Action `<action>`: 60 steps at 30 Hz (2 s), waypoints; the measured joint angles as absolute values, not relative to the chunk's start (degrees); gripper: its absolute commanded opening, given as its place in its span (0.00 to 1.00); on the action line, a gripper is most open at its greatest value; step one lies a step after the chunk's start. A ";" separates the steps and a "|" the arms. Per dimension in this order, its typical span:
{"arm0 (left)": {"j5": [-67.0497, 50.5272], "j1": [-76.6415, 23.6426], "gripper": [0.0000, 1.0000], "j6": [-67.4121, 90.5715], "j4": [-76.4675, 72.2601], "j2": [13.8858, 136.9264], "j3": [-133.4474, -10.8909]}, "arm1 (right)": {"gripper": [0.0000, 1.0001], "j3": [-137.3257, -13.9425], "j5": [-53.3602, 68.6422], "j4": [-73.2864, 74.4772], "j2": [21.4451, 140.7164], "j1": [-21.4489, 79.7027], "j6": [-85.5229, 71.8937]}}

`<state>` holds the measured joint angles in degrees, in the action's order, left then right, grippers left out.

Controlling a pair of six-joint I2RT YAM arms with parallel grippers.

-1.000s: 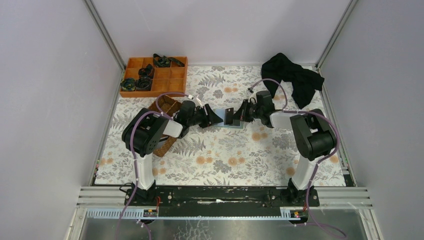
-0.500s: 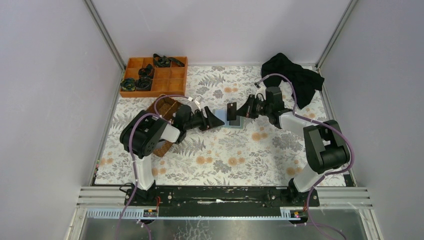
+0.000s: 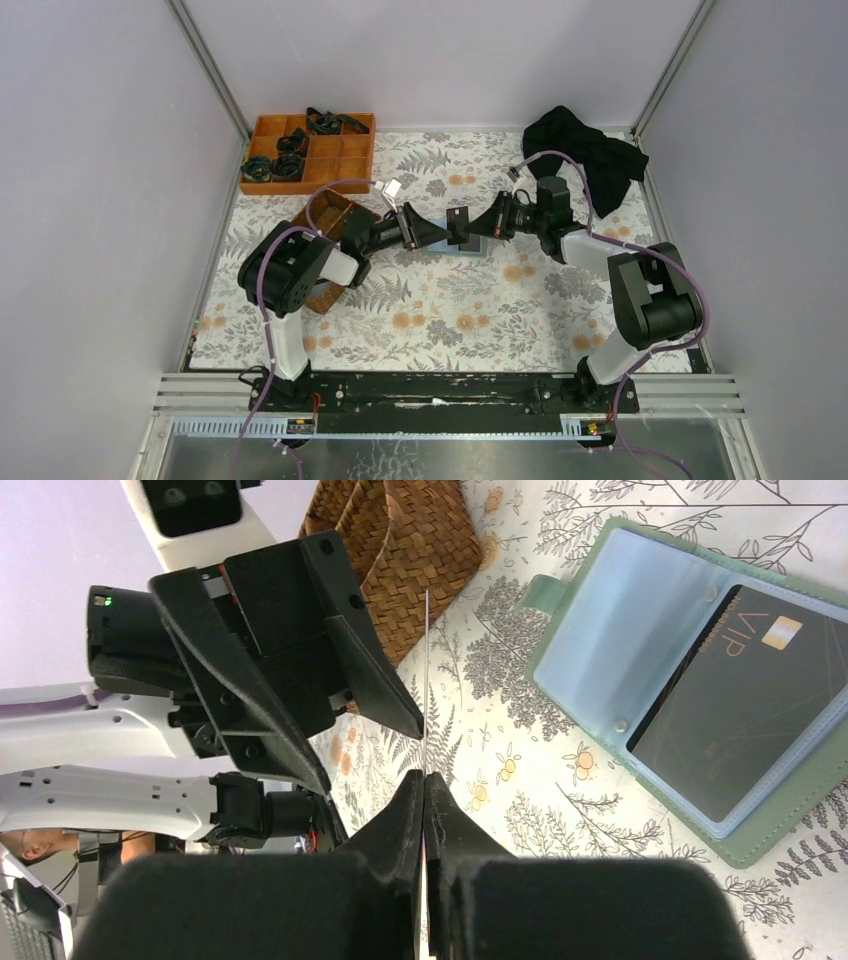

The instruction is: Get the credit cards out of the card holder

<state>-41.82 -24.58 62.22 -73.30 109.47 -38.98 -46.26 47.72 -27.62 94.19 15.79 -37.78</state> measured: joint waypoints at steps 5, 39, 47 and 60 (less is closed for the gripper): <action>-41.85 -24.53 0.53 63.92 -75.53 110.69 -38.96 | 0.00 -46.09 48.86 -28.38 93.36 15.57 -38.39; -42.13 -24.69 0.00 69.91 -82.98 115.50 -42.74 | 0.13 -44.73 51.07 -29.26 91.92 15.66 -38.02; -41.60 -24.51 0.00 71.18 -83.02 113.58 -41.91 | 0.79 -44.88 45.84 -25.71 91.50 15.94 -36.82; -8.21 -22.46 0.00 56.14 -35.16 80.62 -41.19 | 0.77 -46.50 35.00 -14.44 95.18 16.12 -33.74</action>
<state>-8.21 -22.46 56.14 -35.16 80.62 -41.19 -46.50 35.00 -14.44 95.18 16.12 -33.74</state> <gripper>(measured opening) 0.012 0.773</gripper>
